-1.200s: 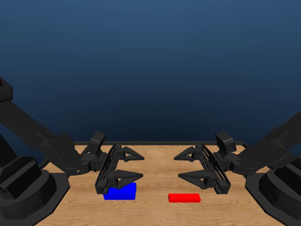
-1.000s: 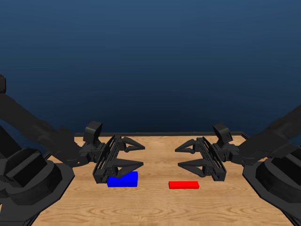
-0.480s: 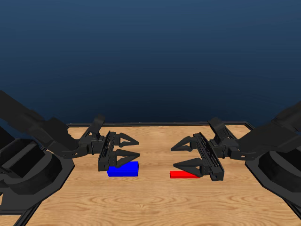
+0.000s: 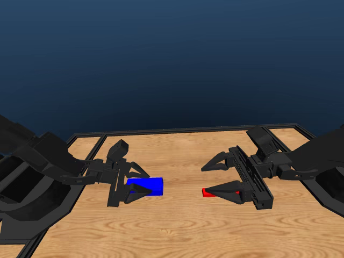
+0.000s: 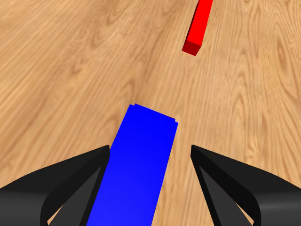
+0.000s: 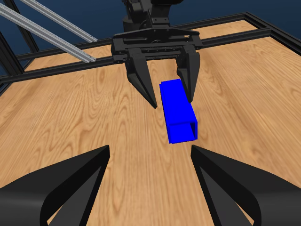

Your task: Insert peg into socket

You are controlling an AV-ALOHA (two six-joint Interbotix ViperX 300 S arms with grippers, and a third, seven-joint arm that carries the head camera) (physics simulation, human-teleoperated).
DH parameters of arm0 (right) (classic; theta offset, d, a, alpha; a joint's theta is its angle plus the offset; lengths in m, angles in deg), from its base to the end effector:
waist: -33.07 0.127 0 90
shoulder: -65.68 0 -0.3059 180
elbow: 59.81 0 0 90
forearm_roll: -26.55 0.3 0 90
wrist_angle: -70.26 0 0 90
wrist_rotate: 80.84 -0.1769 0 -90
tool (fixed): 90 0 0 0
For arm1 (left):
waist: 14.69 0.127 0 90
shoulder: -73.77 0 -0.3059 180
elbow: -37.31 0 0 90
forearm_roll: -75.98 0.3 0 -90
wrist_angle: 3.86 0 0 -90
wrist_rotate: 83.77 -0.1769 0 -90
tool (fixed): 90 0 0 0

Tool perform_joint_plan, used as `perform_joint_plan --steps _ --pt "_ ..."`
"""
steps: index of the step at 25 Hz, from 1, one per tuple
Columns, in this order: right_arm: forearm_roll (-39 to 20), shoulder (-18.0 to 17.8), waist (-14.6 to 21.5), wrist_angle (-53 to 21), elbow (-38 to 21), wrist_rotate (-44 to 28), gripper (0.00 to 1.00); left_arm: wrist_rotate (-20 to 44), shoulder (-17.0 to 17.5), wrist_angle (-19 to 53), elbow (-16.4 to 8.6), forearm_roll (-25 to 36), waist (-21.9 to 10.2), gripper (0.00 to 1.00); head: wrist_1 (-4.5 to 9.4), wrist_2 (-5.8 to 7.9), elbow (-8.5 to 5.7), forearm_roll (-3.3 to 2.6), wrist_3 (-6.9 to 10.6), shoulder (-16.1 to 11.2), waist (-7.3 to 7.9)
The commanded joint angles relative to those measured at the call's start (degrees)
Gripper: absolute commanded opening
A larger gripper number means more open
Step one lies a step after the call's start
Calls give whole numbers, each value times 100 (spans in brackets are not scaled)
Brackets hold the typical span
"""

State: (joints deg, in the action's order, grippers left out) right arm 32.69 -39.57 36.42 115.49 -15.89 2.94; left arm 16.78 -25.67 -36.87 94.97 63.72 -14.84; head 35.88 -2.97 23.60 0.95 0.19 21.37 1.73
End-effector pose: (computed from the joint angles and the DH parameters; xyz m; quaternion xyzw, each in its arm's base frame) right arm 0.4054 0.0103 0.1215 0.0830 0.1212 -0.0199 0.9889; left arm 0.3114 0.0196 0.0524 -0.1553 0.2829 0.1071 0.9404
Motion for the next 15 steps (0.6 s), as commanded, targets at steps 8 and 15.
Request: perform_joint_plan --steps 8,15 --pt "171 78 41 177 538 -361 100 -176 -1246 255 -266 91 97 0 16 -17 -340 -17 128 -446 -74" --pt "546 60 5 -326 864 -293 100 -392 -948 365 -293 -43 -136 0 38 24 -280 -51 154 -323 -198"
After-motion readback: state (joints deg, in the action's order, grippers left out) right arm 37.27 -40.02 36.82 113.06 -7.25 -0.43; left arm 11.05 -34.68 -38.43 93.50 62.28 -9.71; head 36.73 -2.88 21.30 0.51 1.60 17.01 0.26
